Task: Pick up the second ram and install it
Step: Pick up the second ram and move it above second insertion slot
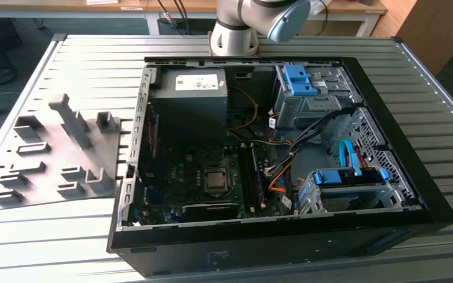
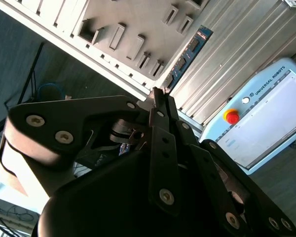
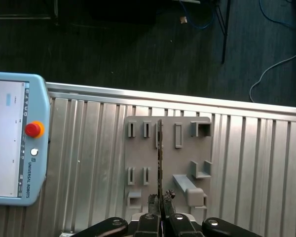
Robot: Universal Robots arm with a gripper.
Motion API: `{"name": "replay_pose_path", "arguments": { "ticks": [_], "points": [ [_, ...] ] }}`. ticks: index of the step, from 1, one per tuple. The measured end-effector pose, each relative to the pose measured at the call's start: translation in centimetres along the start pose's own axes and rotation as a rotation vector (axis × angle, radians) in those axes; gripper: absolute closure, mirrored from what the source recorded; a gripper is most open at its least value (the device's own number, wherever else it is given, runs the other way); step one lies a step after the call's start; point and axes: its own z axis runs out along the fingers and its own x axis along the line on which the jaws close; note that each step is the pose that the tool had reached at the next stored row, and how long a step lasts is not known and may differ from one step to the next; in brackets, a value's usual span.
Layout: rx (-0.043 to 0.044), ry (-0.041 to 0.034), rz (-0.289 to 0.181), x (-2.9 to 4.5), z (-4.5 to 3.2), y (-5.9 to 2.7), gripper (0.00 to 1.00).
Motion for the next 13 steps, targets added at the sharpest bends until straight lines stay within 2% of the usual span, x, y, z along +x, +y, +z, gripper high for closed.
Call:
{"name": "replay_pose_path", "arguments": {
  "ticks": [13],
  "points": [
    [0.0,0.0,0.0,-0.07,-1.7,0.04,0.86]
  ]
}}
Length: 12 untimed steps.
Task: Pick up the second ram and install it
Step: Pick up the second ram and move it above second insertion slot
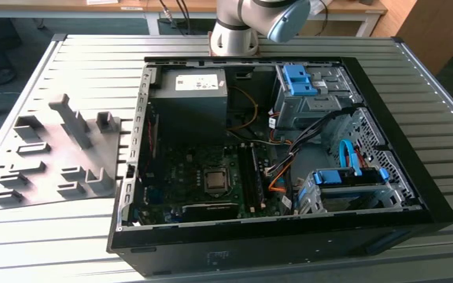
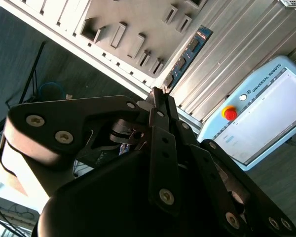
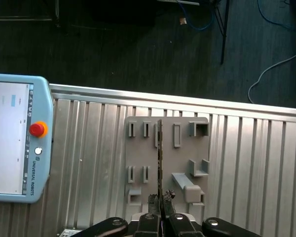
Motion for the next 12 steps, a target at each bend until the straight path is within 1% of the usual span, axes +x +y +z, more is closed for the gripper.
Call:
{"name": "replay_pose_path", "arguments": {
  "ticks": [12],
  "points": [
    [-0.0001,0.0001,0.0,-0.07,-1.59,0.04,0.86]
  ]
}}
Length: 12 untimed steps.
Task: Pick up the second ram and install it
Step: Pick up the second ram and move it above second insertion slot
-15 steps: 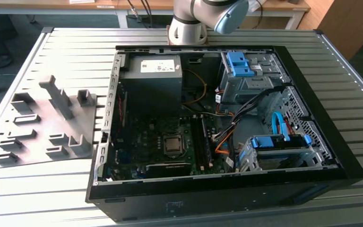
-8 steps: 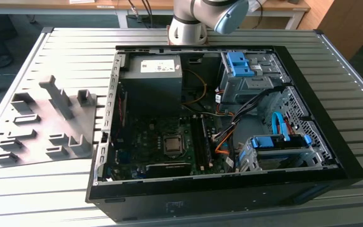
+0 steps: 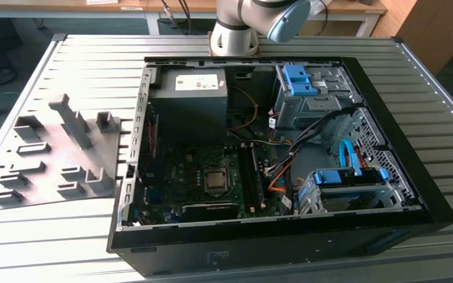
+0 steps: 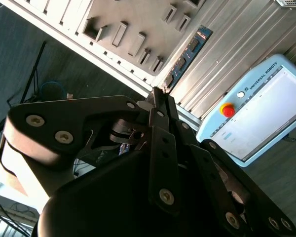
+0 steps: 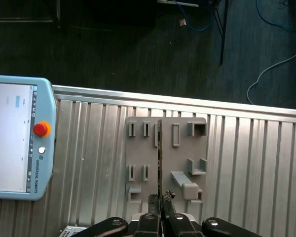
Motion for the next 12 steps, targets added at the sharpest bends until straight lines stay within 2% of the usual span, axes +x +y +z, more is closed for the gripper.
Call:
{"name": "replay_pose_path", "arguments": {
  "ticks": [12],
  "points": [
    [0.0001,-0.0001,0.0,-0.06,-1.51,0.03,0.86]
  ]
}}
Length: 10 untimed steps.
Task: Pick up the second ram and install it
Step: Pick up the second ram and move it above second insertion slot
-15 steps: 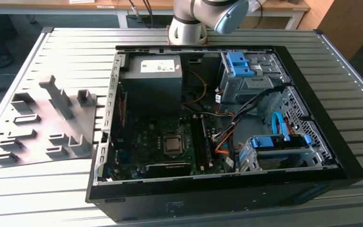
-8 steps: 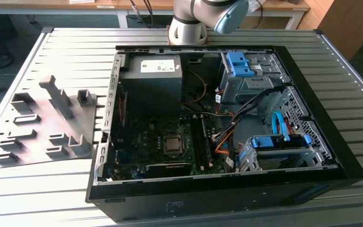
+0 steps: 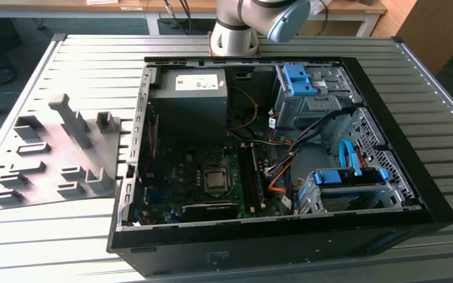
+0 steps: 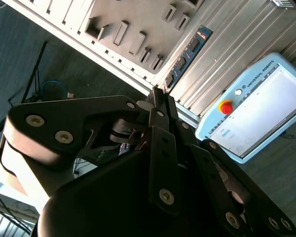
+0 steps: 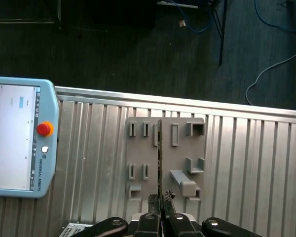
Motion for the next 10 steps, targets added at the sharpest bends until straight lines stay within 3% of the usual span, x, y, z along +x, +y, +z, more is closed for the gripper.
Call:
{"name": "replay_pose_path", "arguments": {
  "ticks": [10],
  "points": [
    [-0.0001,0.0,0.0,-0.05,-1.28,0.02,0.86]
  ]
}}
